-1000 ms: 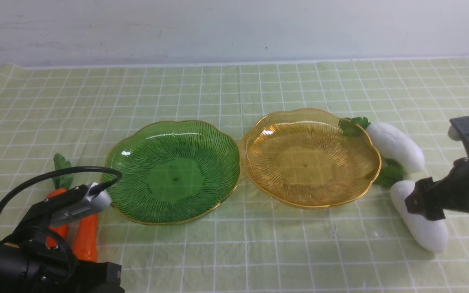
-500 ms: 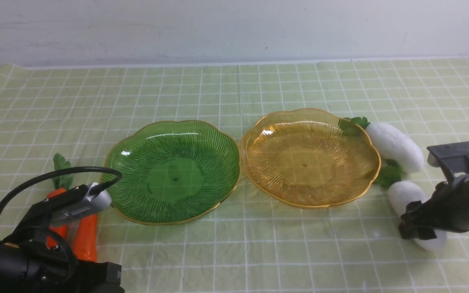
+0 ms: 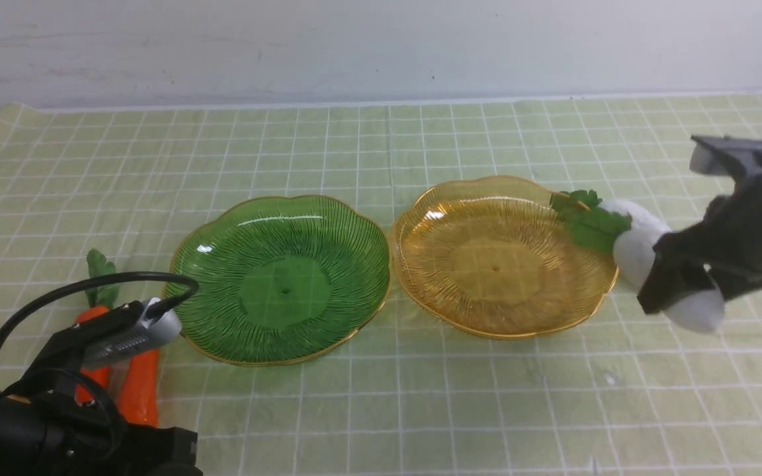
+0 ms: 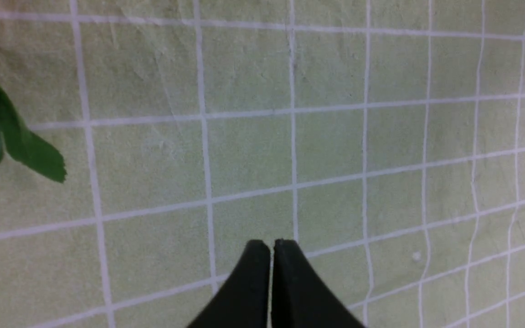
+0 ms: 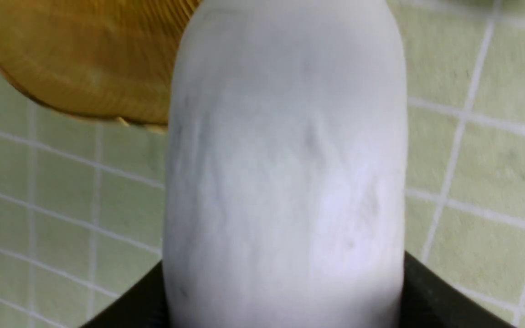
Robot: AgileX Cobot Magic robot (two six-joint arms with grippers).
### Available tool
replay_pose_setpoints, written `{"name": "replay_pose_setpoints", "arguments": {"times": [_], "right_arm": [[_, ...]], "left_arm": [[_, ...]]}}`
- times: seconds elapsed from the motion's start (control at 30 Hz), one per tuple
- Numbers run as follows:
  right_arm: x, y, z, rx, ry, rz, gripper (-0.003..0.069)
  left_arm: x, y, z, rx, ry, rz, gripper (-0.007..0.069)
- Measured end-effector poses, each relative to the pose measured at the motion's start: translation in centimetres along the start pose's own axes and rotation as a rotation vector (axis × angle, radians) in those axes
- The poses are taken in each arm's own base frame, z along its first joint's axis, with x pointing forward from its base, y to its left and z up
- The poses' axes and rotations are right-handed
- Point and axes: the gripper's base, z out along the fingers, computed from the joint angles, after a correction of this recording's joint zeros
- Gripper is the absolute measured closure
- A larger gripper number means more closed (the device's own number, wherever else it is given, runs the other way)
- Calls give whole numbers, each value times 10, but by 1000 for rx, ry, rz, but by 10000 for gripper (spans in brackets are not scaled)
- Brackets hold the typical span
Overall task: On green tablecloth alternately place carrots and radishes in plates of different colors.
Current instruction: 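Place the white radish on the plate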
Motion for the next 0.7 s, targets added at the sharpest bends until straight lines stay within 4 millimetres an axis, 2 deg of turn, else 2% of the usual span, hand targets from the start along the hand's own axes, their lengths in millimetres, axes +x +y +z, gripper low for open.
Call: {"name": "replay_pose_setpoints", "arguments": {"times": [0.1, 0.2, 0.3, 0.33, 0.37, 0.43, 0.57, 0.7], "right_arm": [[-16, 7, -4, -75, -155, -3, 192], [-28, 13, 2, -120, -249, -28, 192], [-37, 21, 17, -156, -294, -73, 192], [-42, 28, 32, -180, -302, -104, 192], [-42, 30, 32, -178, -304, -113, 192], [-46, 38, 57, -189, -290, -172, 192], [-47, 42, 80, -187, -275, -206, 189], [-51, 38, 90, -160, -300, -183, 64]], "left_arm": [[0, 0, 0, 0, 0, 0, 631], [0, 0, 0, 0, 0, 0, 631], [0, 0, 0, 0, 0, 0, 631], [0, 0, 0, 0, 0, 0, 631], [0, 0, 0, 0, 0, 0, 631], [0, 0, 0, 0, 0, 0, 631], [0, 0, 0, 0, 0, 0, 631], [0, 0, 0, 0, -1, 0, 631]]}}
